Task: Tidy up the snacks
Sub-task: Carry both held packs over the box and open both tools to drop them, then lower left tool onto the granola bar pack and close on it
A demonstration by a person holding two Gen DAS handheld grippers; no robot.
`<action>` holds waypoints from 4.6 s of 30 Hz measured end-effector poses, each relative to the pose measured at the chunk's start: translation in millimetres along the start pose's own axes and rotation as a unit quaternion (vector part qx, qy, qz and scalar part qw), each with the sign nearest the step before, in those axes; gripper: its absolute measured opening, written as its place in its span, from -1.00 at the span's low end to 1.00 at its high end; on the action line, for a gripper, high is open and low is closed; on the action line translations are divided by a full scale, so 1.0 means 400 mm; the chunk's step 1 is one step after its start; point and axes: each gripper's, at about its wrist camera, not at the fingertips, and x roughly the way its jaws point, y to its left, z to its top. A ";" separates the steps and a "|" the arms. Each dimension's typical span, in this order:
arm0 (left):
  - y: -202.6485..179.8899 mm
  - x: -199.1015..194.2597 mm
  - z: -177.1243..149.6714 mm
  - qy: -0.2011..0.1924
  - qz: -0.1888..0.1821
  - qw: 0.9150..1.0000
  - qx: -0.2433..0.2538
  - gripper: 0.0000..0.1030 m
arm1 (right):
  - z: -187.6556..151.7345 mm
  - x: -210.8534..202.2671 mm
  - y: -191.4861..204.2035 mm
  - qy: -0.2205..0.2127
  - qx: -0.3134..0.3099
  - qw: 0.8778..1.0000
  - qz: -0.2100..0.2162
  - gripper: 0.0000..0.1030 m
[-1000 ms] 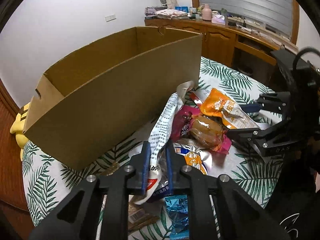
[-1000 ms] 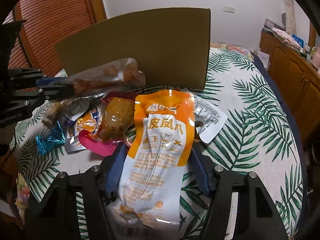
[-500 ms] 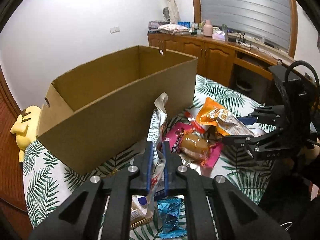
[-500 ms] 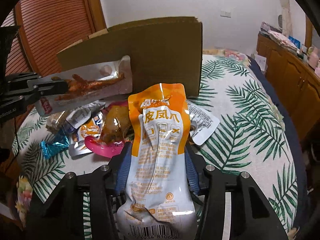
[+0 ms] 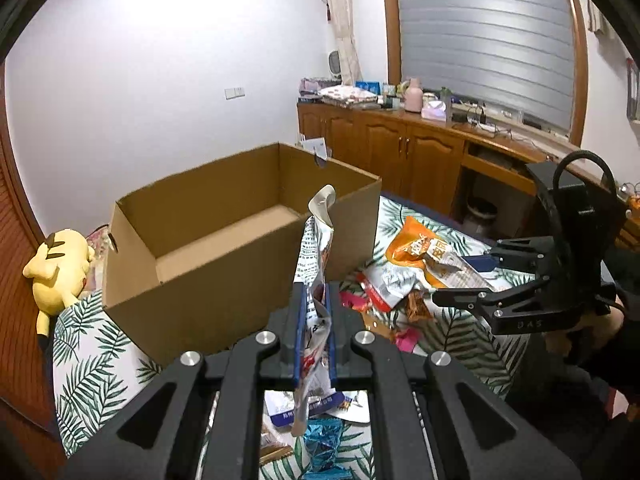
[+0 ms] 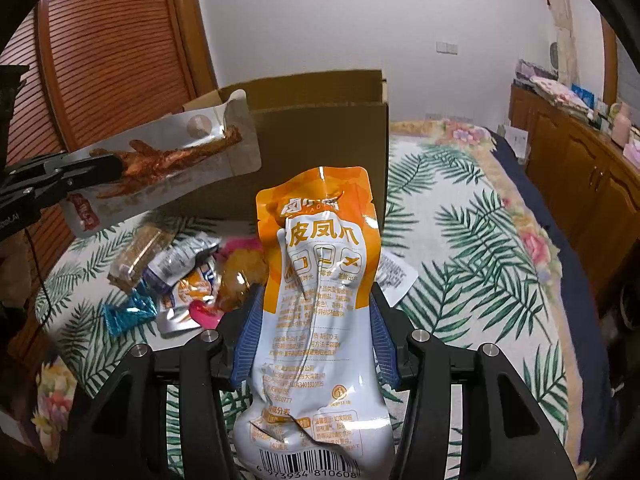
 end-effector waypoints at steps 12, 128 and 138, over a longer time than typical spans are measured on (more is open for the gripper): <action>0.043 -0.068 0.086 -0.059 -0.010 0.998 -0.018 -0.91 | 0.121 -0.075 0.025 -0.051 -0.035 0.998 -0.003 -0.01; 0.195 0.128 -0.239 0.132 0.088 0.980 -0.124 -0.19 | 0.034 0.205 -0.055 0.089 -0.113 0.989 0.025 0.34; 0.201 0.153 -0.254 0.147 0.087 0.975 -0.139 -0.01 | 0.027 0.215 -0.061 0.095 -0.103 0.990 0.019 0.49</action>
